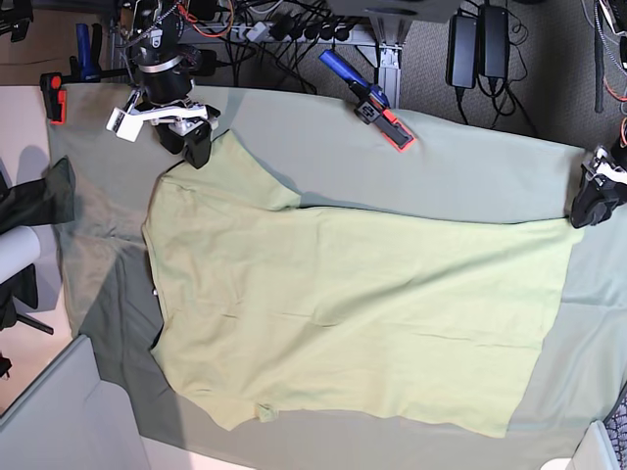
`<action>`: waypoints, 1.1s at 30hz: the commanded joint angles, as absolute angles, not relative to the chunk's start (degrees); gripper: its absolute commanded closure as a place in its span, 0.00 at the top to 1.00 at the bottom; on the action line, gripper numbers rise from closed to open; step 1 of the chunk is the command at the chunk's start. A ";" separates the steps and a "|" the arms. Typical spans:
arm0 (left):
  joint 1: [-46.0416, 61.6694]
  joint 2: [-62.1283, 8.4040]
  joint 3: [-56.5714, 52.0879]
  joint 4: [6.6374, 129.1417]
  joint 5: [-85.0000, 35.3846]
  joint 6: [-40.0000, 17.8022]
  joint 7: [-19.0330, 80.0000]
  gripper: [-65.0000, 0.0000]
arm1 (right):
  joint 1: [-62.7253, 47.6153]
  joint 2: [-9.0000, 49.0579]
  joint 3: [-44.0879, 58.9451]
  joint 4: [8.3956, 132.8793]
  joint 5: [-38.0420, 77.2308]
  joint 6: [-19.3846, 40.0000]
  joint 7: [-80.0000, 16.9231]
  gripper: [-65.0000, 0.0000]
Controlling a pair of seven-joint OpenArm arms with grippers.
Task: Fold the T-shirt properly
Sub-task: 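Lower both grippers onto the shirt's side edges near the sleeves, then close both grippers on the shirt's side edge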
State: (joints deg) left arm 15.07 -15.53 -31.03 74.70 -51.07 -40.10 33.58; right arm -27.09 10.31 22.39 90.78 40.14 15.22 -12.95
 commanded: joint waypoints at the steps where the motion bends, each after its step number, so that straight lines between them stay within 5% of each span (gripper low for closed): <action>1: 15.07 -16.23 -31.20 75.11 -49.56 -38.37 34.52 0.56 | -27.33 10.61 22.59 91.35 39.31 14.79 -13.56 0.53; 29: 9.74 -15.16 -22.85 75.05 -44.25 -35.38 33.34 0.55 | -25.69 10.59 22.59 91.39 39.00 14.76 -13.56 0.53; 33: 9.72 -15.14 -22.74 75.05 -42.85 -35.38 33.23 0.31 | -24.40 10.41 22.59 91.39 38.98 14.81 -13.82 0.52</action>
State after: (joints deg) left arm 9.65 -14.92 -22.83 74.63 -43.55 -35.81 31.51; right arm -24.45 10.09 22.39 90.74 38.92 15.18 -14.17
